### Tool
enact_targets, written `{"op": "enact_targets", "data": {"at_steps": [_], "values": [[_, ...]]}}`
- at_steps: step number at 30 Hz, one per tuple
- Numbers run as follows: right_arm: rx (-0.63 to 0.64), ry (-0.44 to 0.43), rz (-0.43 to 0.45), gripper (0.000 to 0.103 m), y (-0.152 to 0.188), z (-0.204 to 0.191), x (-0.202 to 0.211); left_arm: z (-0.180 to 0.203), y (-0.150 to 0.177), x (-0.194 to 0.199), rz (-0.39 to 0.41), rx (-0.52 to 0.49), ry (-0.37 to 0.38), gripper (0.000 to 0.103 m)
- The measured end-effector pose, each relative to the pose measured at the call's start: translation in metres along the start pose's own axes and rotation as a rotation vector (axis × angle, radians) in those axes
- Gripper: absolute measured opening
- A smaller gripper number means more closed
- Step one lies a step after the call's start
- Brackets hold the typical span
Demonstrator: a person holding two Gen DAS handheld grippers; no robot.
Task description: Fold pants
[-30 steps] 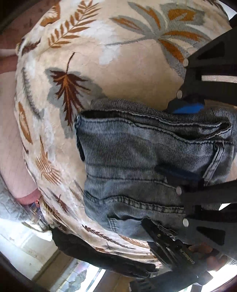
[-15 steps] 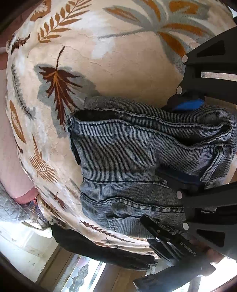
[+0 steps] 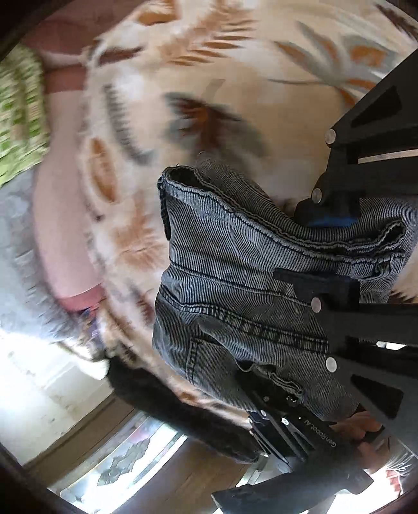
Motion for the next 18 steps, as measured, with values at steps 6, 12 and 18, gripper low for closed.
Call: {"op": "enact_targets", "data": {"at_steps": [6,12,18], "values": [[0.018,0.005,0.062,0.024,-0.058,-0.009,-0.021,-0.032,-0.045,-0.026,0.039,0.015,-0.039,0.019],[-0.004,0.086,-0.035,0.035,-0.051,0.009,-0.108,-0.071,-0.012,-0.102,-0.08,0.065,-0.082,0.039],[0.087,0.219,0.032,0.049,-0.037,0.017,-0.086,-0.077,0.001,-0.066,-0.042,0.115,-0.109,0.075]]}}
Point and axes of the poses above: each gripper's, at about its wrist camera, not at the fingertips, and x roughly against the way its jaws point, z to its right, y to its underside, the point moved 10 cm from there along -x, roughly the way its jaws point, and after that the axes turned 10 degrees about y, right-handed, at the moved point
